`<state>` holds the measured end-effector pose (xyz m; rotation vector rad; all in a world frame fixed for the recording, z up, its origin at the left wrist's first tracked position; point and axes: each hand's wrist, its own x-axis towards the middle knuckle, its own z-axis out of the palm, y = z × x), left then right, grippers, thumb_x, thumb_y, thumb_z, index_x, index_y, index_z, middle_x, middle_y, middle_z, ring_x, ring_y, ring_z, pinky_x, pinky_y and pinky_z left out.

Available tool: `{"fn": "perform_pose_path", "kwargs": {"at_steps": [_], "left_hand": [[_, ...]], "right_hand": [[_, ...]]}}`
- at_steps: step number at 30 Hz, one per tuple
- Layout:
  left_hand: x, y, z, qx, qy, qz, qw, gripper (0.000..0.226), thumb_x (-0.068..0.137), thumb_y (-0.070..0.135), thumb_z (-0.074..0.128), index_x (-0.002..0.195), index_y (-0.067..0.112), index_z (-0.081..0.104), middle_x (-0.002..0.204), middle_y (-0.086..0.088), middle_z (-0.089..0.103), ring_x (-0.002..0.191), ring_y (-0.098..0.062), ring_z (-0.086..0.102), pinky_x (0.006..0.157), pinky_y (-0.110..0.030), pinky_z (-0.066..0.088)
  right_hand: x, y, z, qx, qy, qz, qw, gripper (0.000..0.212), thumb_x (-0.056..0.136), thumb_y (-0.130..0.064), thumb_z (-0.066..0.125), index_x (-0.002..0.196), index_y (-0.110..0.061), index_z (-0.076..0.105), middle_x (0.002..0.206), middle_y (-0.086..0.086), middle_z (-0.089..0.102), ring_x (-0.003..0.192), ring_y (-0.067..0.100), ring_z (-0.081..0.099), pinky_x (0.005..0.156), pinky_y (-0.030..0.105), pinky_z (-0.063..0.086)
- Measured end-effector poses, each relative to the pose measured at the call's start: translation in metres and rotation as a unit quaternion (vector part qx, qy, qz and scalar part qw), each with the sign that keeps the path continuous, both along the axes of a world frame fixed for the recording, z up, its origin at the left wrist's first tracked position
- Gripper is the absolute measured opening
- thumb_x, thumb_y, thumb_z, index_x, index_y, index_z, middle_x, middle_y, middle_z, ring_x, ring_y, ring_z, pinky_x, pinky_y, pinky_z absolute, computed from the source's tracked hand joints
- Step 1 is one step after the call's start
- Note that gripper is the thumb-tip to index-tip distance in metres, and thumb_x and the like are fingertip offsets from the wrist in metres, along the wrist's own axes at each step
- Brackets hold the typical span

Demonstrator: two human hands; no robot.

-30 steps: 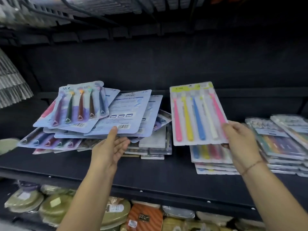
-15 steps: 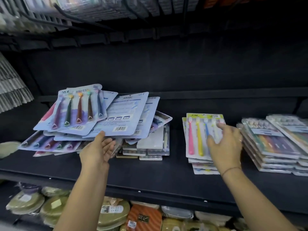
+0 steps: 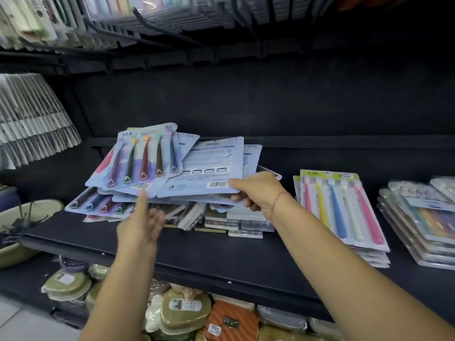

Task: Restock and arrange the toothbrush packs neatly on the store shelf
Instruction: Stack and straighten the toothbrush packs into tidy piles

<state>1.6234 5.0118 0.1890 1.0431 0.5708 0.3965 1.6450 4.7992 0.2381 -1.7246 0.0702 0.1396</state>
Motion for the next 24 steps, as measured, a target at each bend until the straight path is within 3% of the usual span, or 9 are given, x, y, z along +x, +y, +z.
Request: {"fn": "perform_pose_path", "kwargs": {"at_steps": [3, 6, 8, 10, 12, 17, 21, 24], "left_hand": [[0.011, 0.035, 0.010, 0.057, -0.041, 0.126, 0.990, 0.045, 0.084, 0.049, 0.072, 0.100, 0.010, 0.056, 0.093, -0.002, 0.059, 0.081, -0.012, 0.061, 0.081, -0.026, 0.051], [0.031, 0.064, 0.023, 0.238, 0.061, 0.208, 0.947, 0.073, 0.079, 0.054, 0.073, 0.128, 0.006, 0.049, 0.130, -0.011, 0.049, 0.116, -0.026, 0.052, 0.094, -0.036, 0.044], [0.041, 0.076, 0.029, 0.372, 0.163, 0.181, 0.896, 0.085, 0.079, 0.061, 0.069, 0.135, 0.003, 0.044, 0.140, -0.020, 0.042, 0.132, -0.037, 0.038, 0.103, -0.050, 0.036], [0.045, 0.080, 0.036, 0.441, 0.217, 0.125, 0.862, 0.095, 0.077, 0.066, 0.067, 0.138, 0.000, 0.040, 0.142, -0.022, 0.040, 0.135, -0.040, 0.035, 0.106, -0.054, 0.031], [0.048, 0.078, 0.043, 0.446, 0.225, 0.090, 0.862, 0.098, 0.075, 0.064, 0.071, 0.140, 0.001, 0.035, 0.144, -0.021, 0.036, 0.134, -0.039, 0.035, 0.104, -0.050, 0.033], [0.059, 0.077, 0.047, 0.354, 0.138, 0.067, 0.923, 0.095, 0.073, 0.041, 0.084, 0.141, 0.002, 0.031, 0.139, -0.018, 0.045, 0.121, -0.038, 0.051, 0.095, -0.046, 0.047], [0.059, 0.072, 0.037, 0.343, 0.114, 0.110, 0.926, 0.083, 0.078, 0.038, 0.080, 0.138, 0.002, 0.034, 0.139, -0.019, 0.047, 0.122, -0.038, 0.051, 0.094, -0.043, 0.043], [0.061, 0.068, 0.031, 0.360, 0.108, 0.120, 0.919, 0.085, 0.081, 0.041, 0.076, 0.143, 0.004, 0.032, 0.144, -0.020, 0.041, 0.128, -0.038, 0.045, 0.102, -0.047, 0.039]], "right_hand": [[-0.002, -0.003, -0.004, 0.044, 0.007, -0.009, 0.999, 0.016, 0.092, -0.016, 0.064, 0.081, -0.006, 0.064, 0.066, 0.009, 0.066, 0.033, 0.004, 0.044, 0.038, 0.016, 0.031], [-0.003, -0.003, -0.005, 0.040, -0.011, -0.020, 0.999, 0.016, 0.092, -0.017, 0.064, 0.082, -0.005, 0.065, 0.065, 0.009, 0.065, 0.034, 0.004, 0.044, 0.040, 0.016, 0.031], [-0.003, -0.002, -0.005, 0.024, -0.027, -0.029, 0.999, 0.018, 0.092, -0.019, 0.065, 0.083, -0.003, 0.065, 0.062, 0.007, 0.064, 0.035, 0.005, 0.043, 0.040, 0.017, 0.031], [-0.002, -0.001, -0.005, 0.012, -0.034, -0.034, 0.999, 0.019, 0.091, -0.020, 0.066, 0.083, -0.003, 0.065, 0.062, 0.007, 0.064, 0.036, 0.006, 0.043, 0.040, 0.018, 0.031], [-0.001, -0.001, -0.005, 0.010, -0.033, -0.031, 0.999, 0.019, 0.091, -0.021, 0.066, 0.079, -0.006, 0.065, 0.062, 0.007, 0.064, 0.037, 0.007, 0.042, 0.040, 0.018, 0.030], [0.000, 0.000, 0.000, 0.022, -0.013, -0.020, 0.999, 0.015, 0.091, -0.017, 0.065, 0.079, -0.008, 0.066, 0.062, 0.007, 0.067, 0.038, 0.007, 0.044, 0.038, 0.015, 0.032], [-0.010, -0.014, 0.003, 0.173, -0.036, -0.077, 0.981, 0.017, 0.094, -0.006, 0.052, 0.084, -0.005, 0.065, 0.068, 0.004, 0.071, 0.053, 0.013, 0.068, 0.044, 0.019, 0.050], [-0.028, -0.045, -0.001, 0.231, -0.101, -0.130, 0.959, 0.021, 0.098, -0.003, 0.043, 0.090, -0.007, 0.062, 0.084, 0.007, 0.069, 0.071, 0.017, 0.069, 0.051, 0.024, 0.056]]}}
